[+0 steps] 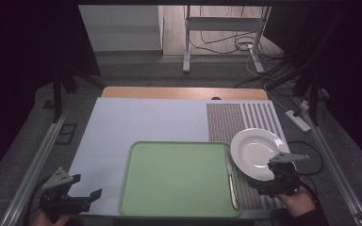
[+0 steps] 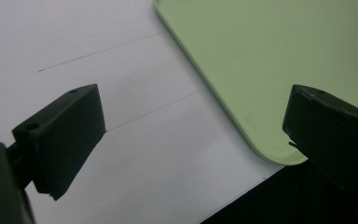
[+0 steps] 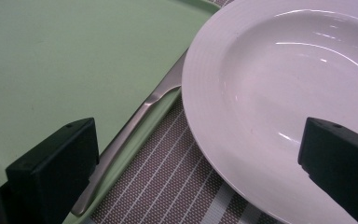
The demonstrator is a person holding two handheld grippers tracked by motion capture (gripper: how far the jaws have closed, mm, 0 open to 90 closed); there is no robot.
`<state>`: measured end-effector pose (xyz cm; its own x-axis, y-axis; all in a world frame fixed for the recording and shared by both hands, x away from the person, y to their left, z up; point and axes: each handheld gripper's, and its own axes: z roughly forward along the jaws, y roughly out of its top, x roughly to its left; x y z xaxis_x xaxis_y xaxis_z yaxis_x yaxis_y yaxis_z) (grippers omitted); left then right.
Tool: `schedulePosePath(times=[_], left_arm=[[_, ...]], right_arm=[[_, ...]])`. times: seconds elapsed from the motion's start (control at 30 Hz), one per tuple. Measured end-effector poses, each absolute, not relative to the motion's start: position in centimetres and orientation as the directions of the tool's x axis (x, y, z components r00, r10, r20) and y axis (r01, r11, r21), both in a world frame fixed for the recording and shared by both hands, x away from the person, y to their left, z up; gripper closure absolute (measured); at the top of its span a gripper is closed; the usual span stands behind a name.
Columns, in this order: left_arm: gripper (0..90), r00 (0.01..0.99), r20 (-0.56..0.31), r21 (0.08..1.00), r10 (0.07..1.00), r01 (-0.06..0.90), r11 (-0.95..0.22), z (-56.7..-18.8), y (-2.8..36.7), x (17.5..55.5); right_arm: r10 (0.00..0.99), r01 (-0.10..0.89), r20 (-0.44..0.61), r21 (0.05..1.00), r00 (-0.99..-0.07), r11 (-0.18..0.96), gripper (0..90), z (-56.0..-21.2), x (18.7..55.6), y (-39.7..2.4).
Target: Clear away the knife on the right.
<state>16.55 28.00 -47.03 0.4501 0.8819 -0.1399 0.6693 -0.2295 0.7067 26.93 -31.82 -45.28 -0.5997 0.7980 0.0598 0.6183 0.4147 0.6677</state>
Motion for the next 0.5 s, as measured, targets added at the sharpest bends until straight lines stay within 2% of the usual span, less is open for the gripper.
schedulePosePath(times=[0.5], left_arm=[[5.5, 0.448, -0.141, 0.706, 0.883, 0.67, -0.228, -47.0, 28.1, 16.5]], right_arm=[[0.837, 0.621, 0.023, 0.682, -0.546, 0.386, 0.0, -44.8, 25.4, -33.1]])
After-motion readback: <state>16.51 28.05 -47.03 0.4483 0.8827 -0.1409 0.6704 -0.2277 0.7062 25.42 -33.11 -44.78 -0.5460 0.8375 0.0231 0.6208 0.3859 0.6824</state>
